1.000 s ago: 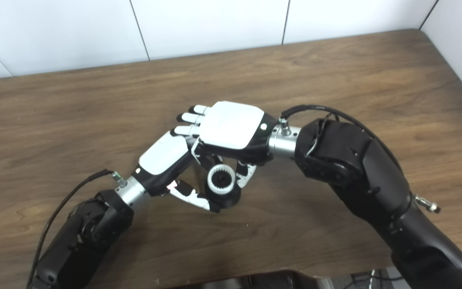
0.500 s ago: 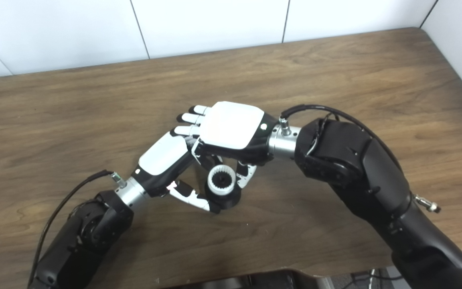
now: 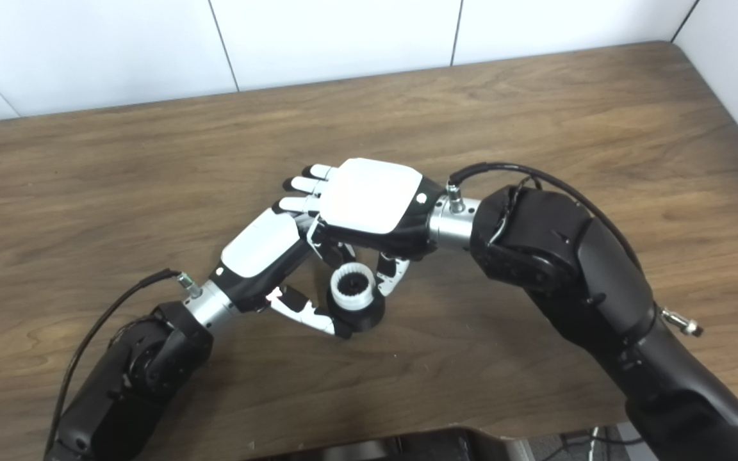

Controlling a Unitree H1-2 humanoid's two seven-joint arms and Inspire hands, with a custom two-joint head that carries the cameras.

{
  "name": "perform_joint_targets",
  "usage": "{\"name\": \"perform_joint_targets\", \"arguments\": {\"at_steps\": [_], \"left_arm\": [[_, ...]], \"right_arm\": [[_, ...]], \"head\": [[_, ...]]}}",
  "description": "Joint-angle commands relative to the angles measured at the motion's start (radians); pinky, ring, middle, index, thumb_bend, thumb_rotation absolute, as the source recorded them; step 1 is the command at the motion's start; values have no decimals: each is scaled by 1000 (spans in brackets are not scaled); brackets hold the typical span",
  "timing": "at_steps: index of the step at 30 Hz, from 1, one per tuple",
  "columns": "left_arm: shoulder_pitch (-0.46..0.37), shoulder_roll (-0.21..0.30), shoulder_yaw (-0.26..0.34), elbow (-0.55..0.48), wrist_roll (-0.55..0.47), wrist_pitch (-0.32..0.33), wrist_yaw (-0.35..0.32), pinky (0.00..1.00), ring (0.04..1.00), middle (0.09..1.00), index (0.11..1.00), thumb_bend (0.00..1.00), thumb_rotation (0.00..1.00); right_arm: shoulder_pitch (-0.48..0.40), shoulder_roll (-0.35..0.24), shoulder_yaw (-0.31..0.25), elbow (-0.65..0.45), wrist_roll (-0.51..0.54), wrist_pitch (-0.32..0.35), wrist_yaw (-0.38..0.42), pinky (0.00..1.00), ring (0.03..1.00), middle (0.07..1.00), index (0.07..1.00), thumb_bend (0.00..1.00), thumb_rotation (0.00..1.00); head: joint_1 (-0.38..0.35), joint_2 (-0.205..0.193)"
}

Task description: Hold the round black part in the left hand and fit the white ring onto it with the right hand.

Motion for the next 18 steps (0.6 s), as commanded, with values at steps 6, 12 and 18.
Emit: {"name": "perform_joint_targets", "arguments": {"at_steps": [6,12,18], "left_arm": [[-13,16,6,-19,14,-17,-1,1000,854,821,477,512,48],[-14,17,6,-15,17,-24,4,1000,851,820,477,512,49],[-15,18,9,-10,16,-26,7,1000,853,817,477,512,49]], "right_arm": [[-10,-16,-5,0,-14,8,8,1000,1000,945,482,517,135],[-11,-16,-6,-6,-18,10,10,1000,1000,945,482,518,134],[-15,-23,-14,-16,-17,15,16,1000,1000,949,482,519,134]], "head": [[-2,0],[-3,0],[-7,-1]]}}
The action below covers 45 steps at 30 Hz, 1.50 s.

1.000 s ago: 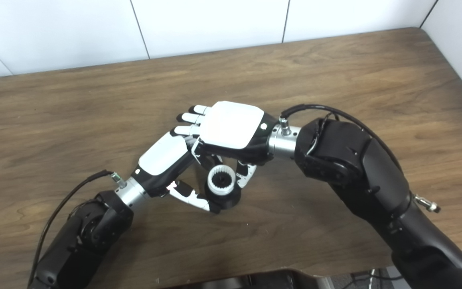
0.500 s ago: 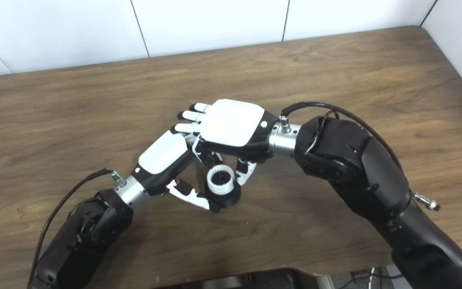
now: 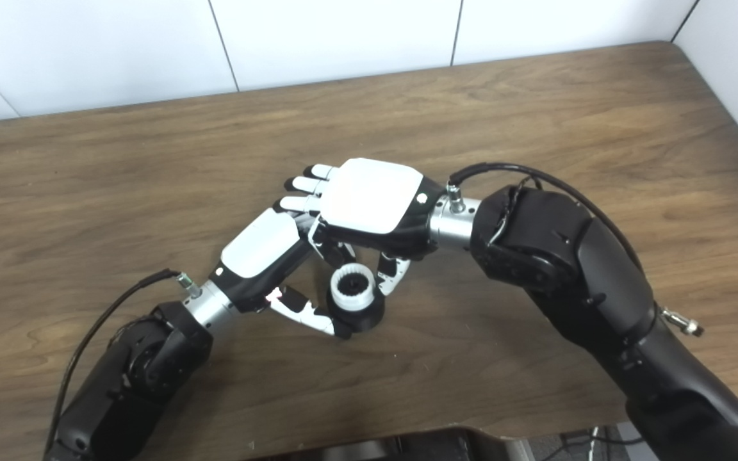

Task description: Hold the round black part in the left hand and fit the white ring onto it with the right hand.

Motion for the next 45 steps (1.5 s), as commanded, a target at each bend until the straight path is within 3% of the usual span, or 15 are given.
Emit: {"name": "perform_joint_targets", "arguments": {"at_steps": [1,15,30,31,32,35,39,45], "left_arm": [[-15,17,9,-10,14,-22,6,1000,853,816,477,511,50],[-15,19,18,-4,13,-33,0,1000,858,819,478,511,50],[-16,23,22,2,8,-44,1,1000,859,820,478,511,49],[-17,23,22,4,9,-45,2,1000,859,821,478,511,49],[-17,23,22,5,11,-46,3,1000,858,821,478,511,49],[-17,23,23,12,11,-50,7,1000,856,818,478,512,49],[-17,25,24,14,13,-51,9,1000,854,817,478,512,48],[-18,29,24,21,14,-51,7,1000,856,820,478,513,49]], "right_arm": [[-16,-22,-16,-17,-8,14,12,1000,1000,949,482,519,134],[-9,-40,-52,-57,9,19,23,1000,1000,939,482,521,134],[-8,-43,-100,-98,65,79,49,1000,1000,957,495,518,155],[-10,-41,-107,-103,73,95,55,1000,1000,961,579,669,231],[-12,-40,-110,-106,78,105,59,1000,1000,969,638,754,300],[-23,-42,-119,-119,87,140,76,1000,1000,993,752,878,442],[-39,-42,-136,-138,110,187,83,1000,1000,1000,863,988,542],[-54,-49,-159,-165,147,240,86,1000,1000,1000,995,1000,619]], "head": [[-1,1],[-6,-1],[-10,-4],[-11,-6],[-11,-7],[-11,-11],[-12,-14],[-12,-22]]}}
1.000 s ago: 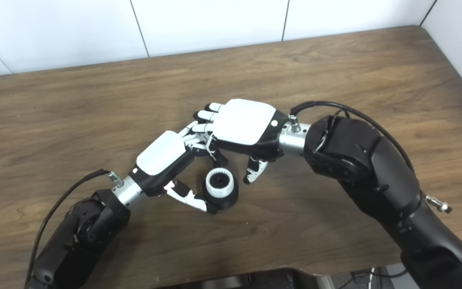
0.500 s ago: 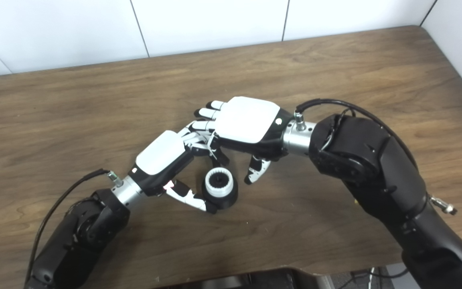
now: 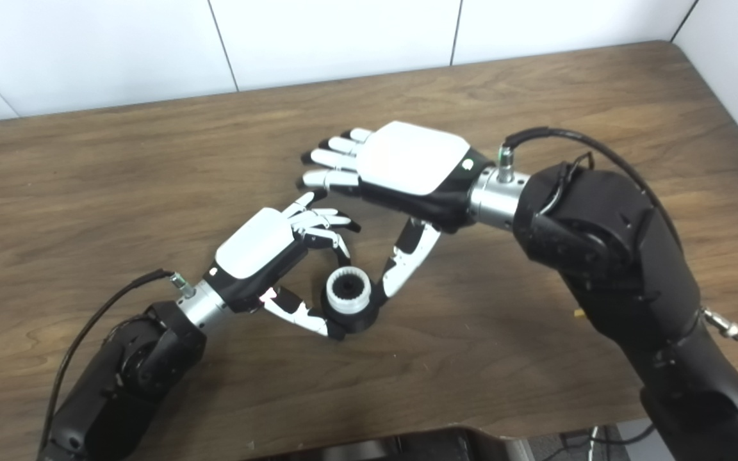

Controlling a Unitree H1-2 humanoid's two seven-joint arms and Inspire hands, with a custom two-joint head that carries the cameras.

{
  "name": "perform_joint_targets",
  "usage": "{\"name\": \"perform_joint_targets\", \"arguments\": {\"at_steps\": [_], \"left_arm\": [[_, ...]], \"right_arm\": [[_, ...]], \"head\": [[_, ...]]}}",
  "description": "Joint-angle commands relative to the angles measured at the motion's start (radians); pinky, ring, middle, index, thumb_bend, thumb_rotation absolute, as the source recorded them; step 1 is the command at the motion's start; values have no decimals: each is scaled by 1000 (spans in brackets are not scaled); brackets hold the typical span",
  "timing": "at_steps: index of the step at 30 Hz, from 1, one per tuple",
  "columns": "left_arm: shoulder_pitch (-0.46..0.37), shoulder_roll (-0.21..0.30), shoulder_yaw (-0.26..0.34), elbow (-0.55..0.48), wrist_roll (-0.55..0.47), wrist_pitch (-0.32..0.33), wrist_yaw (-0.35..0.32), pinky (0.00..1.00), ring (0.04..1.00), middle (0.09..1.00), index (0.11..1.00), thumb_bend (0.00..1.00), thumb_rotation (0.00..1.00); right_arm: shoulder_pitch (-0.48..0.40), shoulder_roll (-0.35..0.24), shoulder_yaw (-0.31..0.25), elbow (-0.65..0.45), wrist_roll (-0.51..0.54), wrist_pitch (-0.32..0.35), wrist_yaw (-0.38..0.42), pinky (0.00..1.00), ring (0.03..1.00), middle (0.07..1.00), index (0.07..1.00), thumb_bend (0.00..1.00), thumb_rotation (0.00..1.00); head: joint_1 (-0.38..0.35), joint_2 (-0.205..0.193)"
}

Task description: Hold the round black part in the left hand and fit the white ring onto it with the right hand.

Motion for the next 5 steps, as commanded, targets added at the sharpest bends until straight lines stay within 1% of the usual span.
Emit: {"name": "perform_joint_targets", "arguments": {"at_steps": [1,5], "left_arm": [[-17,16,8,11,13,-9,2,1000,855,820,478,513,49],[-18,19,9,14,15,-6,-1,1000,854,821,478,514,49]], "right_arm": [[-35,-16,-19,-42,21,22,-6,1000,1000,1000,998,1000,619],[-32,-18,-28,-52,24,48,-10,1000,1000,1000,993,1000,606]], "head": [[-1,-1],[0,-5]]}}
